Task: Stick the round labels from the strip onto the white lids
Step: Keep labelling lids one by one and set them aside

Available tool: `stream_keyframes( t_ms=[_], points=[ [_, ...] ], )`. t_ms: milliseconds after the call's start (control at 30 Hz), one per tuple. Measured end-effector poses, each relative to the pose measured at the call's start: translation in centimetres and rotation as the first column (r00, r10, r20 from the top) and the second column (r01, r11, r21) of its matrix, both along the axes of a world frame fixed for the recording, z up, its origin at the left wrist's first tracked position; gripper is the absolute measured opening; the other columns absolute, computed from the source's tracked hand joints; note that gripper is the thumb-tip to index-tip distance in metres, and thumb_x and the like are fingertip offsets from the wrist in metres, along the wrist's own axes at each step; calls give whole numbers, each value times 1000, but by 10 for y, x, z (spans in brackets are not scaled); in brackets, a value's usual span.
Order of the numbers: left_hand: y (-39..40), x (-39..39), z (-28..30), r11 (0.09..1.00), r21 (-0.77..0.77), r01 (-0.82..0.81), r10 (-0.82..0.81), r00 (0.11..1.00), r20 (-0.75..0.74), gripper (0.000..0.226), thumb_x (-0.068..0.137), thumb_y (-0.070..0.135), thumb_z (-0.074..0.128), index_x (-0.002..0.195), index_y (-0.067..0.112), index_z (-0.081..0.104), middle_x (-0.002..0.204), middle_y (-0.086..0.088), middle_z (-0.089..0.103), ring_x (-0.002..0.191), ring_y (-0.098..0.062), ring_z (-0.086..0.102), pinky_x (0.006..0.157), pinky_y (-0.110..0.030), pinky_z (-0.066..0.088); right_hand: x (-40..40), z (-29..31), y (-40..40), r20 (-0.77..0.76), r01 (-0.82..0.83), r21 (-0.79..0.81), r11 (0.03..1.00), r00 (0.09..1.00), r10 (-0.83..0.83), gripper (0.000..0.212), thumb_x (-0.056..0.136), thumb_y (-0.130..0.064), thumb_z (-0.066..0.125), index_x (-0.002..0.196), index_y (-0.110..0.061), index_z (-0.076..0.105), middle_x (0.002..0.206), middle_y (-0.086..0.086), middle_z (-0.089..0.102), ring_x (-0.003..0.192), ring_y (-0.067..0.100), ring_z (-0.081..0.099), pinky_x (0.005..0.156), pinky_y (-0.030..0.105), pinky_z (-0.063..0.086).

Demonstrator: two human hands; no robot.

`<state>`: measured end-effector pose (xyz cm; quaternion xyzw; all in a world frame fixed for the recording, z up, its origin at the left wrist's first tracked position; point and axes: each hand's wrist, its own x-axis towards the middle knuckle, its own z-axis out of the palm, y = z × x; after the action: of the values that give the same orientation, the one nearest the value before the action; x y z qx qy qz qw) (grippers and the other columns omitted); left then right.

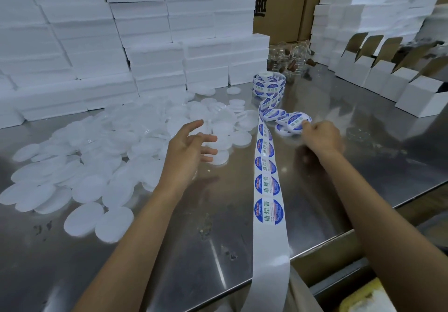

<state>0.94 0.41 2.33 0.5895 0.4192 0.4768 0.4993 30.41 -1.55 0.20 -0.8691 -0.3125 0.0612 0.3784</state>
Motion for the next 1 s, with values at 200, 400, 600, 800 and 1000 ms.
stream_keyframes(
  t_ms=[200,400,600,800,1000],
  points=[
    [2,-2,0,998,18,-58,59,998,-14,37,102,2,38,129,17,59,95,-3,76,68,-18,71,62,-21,59,8,-1,5,124,44,-143,989,992,-26,53,97,-52,50,107,-4,69,116,19,67,108,38,62,87,37,46],
    [5,-9,-1,978,118,-170,175,984,-31,32,101,4,40,119,20,61,91,5,74,68,-13,71,65,-23,58,-59,2,-20,313,-359,227,905,907,282,30,93,-43,54,79,-18,57,77,-4,67,75,18,61,59,31,39],
    [5,-12,-3,964,160,-213,227,971,-72,32,98,5,40,116,22,61,93,7,73,71,-12,70,72,-33,59,-137,5,-18,394,-794,-126,595,510,764,22,92,-33,65,110,-23,71,115,-6,65,111,15,51,93,36,44],
    [4,-12,0,956,192,-224,245,964,-98,31,99,8,41,114,27,60,96,12,71,72,-2,68,82,-42,60,-146,0,-12,367,-778,-159,608,525,768,15,94,-21,61,99,-19,75,111,-1,64,109,19,50,92,36,43],
    [0,-12,7,987,132,-89,100,992,-78,37,94,2,56,124,23,60,114,3,69,108,-17,65,98,-43,53,-139,17,-19,-94,-710,408,573,592,800,12,95,-5,60,88,-13,66,85,-8,68,82,3,62,78,16,46]
  ],
)
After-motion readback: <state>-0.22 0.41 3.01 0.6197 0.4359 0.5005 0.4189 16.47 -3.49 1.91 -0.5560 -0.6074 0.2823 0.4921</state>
